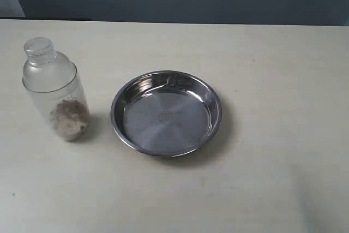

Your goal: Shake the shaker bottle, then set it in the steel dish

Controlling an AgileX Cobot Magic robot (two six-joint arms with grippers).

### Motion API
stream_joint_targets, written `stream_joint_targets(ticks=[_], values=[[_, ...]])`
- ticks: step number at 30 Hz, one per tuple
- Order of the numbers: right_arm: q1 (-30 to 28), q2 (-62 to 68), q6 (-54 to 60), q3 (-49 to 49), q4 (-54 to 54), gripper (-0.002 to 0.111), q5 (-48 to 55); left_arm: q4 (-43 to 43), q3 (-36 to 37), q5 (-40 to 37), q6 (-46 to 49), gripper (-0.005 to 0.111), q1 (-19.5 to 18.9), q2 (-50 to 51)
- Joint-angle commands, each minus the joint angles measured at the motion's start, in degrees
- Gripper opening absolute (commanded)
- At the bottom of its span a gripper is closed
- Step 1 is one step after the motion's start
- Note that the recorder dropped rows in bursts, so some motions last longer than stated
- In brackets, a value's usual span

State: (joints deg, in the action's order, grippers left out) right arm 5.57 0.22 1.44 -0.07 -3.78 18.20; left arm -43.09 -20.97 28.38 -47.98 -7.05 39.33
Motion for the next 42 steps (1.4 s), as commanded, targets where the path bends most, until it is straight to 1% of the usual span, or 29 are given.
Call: stream_joint_targets(ticks=[1,2,3,4,7,9,10,11,12,14,16,20,22,27,29,34,37,42], values=[[0.2,-0.22,0.05,0.07,0.08,-0.001,-0.63,-7.85,8.06,6.7,-6.37,0.092,0.3,2.0],[0.2,-0.22,0.05,0.07,0.08,-0.001,-0.63,-4.89,10.68,7.78,-4.16,0.092,0.3,3.6],[0.2,-0.22,0.05,0.07,0.08,-0.001,-0.63,-3.86,11.56,8.47,-2.55,0.092,0.3,4.34],[0.2,-0.22,0.05,0.07,0.08,-0.001,-0.63,-2.24,12.9,9.84,2.38,0.092,0.3,6.21],[0.2,-0.22,0.05,0.07,0.08,-0.001,-0.63,4.09,14.76,13.47,13.23,0.092,0.3,9.89],[0.2,-0.22,0.05,0.07,0.08,-0.001,-0.63,7.69,14.74,13.93,16.97,0.092,0.3,12.32],[0.2,-0.22,0.05,0.07,0.08,-0.001,-0.63,11.31,14.74,16.02,19.34,0.092,0.3,13.34],[0.2,-0.22,0.05,0.07,0.08,-0.001,-0.63,17.69,14.74,21.01,21.58,0.092,0.3,14.73],[0.2,-0.22,0.05,0.07,0.08,-0.001,-0.63,20.01,14.74,23.81,22.09,0.092,0.3,15.32],[0.2,-0.22,0.05,0.07,0.08,-0.001,-0.63,23.0,14.57,28.96,27.33,0.092,0.3,16.58],[0.2,-0.22,0.05,0.07,0.08,-0.001,-0.63,22.87,13.79,29.11,30.14,0.092,0.3,18.1],[0.2,-0.22,0.05,0.07,0.08,-0.001,-0.63,18.87,11.94,29.59,28.91,0.092,0.3,23.41],[0.2,-0.22,0.05,0.07,0.08,-0.001,-0.63,19.25,11.09,32.36,29.19,0.092,0.3,26.83],[0.2,-0.22,0.05,0.07,0.08,-0.001,-0.63,20.4,9.81,40.1,35.02,0.092,0.3,34.96],[0.2,-0.22,0.05,0.07,0.08,-0.001,-0.63,20.67,9.55,41.58,36.16,0.092,0.3,37.49],[0.2,-0.22,0.05,0.07,0.08,-0.001,-0.63,21.63,8.25,41.58,38.65,0.092,0.3,43.79],[0.2,-0.22,0.05,0.07,0.08,-0.001,-0.63,20.08,7.18,41.58,38.65,0.092,0.3,48.37],[0.2,-0.22,0.05,0.07,0.08,-0.001,-0.63,20.13,5.03,41.58,39.17,0.092,0.3,54.37]])
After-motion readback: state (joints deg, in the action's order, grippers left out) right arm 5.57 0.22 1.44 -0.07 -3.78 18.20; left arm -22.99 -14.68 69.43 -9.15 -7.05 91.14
